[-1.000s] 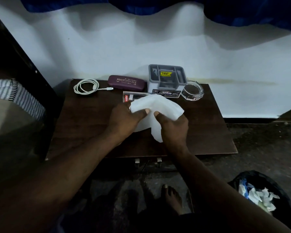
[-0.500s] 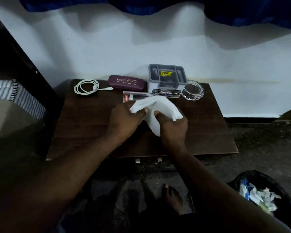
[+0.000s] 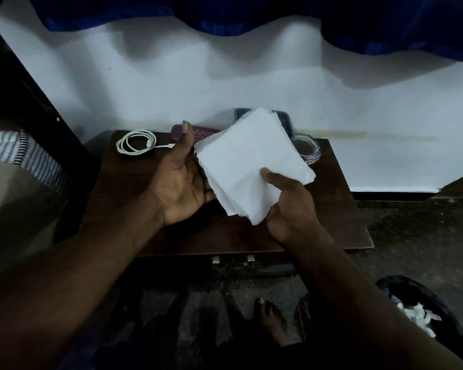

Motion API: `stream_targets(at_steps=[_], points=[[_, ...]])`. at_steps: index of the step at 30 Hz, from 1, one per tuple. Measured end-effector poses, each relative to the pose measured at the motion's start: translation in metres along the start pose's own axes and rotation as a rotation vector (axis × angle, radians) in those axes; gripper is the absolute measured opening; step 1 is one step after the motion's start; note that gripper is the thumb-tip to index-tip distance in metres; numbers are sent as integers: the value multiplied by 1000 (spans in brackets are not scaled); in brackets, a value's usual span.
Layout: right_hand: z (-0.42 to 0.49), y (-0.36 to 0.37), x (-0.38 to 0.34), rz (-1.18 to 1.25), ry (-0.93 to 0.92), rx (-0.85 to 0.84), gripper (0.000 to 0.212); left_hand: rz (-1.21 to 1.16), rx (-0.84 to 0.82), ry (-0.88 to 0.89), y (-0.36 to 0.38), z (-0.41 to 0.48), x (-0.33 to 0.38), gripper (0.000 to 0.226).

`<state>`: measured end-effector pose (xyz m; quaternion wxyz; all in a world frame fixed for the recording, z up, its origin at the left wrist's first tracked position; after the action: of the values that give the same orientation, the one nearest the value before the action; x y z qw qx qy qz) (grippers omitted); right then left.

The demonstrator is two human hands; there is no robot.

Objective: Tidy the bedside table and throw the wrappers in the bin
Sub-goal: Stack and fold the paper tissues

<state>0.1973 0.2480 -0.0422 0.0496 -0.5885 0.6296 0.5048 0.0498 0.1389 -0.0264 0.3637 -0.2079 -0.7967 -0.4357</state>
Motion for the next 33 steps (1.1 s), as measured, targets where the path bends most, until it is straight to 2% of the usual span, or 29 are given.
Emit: stream_targets(at_steps=[2,4,8,11,14,15,19,21,25,28,31,33], points=[[-4,1,3,40,53,22,42,-51,-57,3,11,-3,-8,67],[-7,4,4,41,28,65,39,-83,-94,17,23,-5,-13,57],[-13,11,11,8,29,67,36,19,33,53,22,0,-16,48],[-14,10,-2,-50,-12,-11,34,43,129,70,16,1,-11,45],[-3,4,-31,-126,-107,-133,25,138,165,53,6,0,2,41],[0,1,-40,-141,-108,-193,28,163,162,35,2,0,5,41],[3,-1,-47,-431,3,-347,43,273,151,3,-9,-1,6,38],[3,4,-34,-509,11,-394,42,322,185,28,-6,-2,3,36],[5,20,-26,-500,-234,-292,32,351,225,190,2,-5,7,28],[10,19,-27,-498,-364,-225,26,374,200,289,-3,-6,11,31],[13,10,-15,-512,-348,-232,27,453,142,249,-15,-4,-6,37],[16,3,-5,-579,-346,-221,26,564,170,198,-26,-3,-20,37]])
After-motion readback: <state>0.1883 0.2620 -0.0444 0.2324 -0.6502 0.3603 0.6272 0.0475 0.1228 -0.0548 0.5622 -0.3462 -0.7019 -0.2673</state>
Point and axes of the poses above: each hand's wrist, its own z-axis towards the middle knuckle, its own y-axis out of the palm, x = y × z, the point moved 4 cm from there along z, towards the middle knuckle, and after that the axes turned 5 degrees about z, right-handed, at the moved point
